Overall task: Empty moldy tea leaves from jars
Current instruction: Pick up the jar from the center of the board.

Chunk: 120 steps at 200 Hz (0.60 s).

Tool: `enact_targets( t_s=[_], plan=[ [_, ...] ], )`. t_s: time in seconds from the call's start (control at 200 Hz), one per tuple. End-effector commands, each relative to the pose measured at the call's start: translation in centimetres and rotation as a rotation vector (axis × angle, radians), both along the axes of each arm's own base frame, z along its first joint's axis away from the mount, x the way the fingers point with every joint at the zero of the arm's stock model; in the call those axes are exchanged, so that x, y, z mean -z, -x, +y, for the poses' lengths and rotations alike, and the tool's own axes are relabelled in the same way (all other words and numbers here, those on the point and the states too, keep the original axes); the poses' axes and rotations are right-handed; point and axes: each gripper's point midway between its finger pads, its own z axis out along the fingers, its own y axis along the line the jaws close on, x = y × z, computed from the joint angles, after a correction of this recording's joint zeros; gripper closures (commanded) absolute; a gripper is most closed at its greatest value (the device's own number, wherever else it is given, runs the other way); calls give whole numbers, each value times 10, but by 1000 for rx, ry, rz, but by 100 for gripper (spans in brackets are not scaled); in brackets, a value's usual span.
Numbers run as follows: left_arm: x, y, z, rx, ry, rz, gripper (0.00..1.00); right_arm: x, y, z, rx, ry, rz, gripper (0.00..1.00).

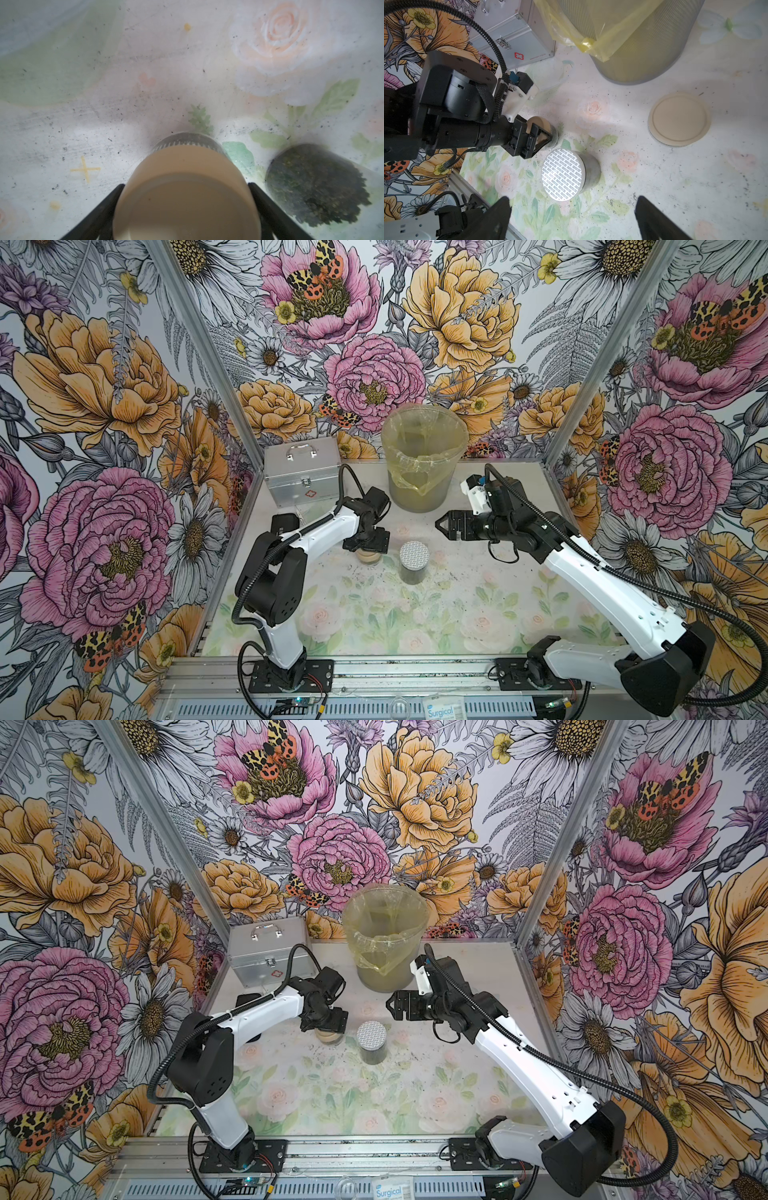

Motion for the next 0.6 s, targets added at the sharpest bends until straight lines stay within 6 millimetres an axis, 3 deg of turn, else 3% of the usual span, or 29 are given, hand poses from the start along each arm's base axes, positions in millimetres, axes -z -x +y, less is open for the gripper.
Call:
enact_targets(
  t_s=[0.0,0.23,0.29,0.4,0.52,0.596],
  plan=[
    [-70,-11,8,-79,178,-116,40,-37,-11,0,-32,36,-159,5],
    [-198,-11,11,-110,541,-271,47,-100,-30,25,-178,27,-498,4],
    [-225,-7,1,-85,637,-281,47,-121,-33,36,-223,-16,-609,3],
    [-271,0,-23,-16,809,-283,48,-139,-31,57,-366,-46,-853,3],
    [-313,5,-41,54,920,-303,50,-163,-29,62,-410,-59,-1158,0],
    [-336,10,-56,104,994,-303,51,-169,-28,68,-466,-54,-1255,0]
  ],
)
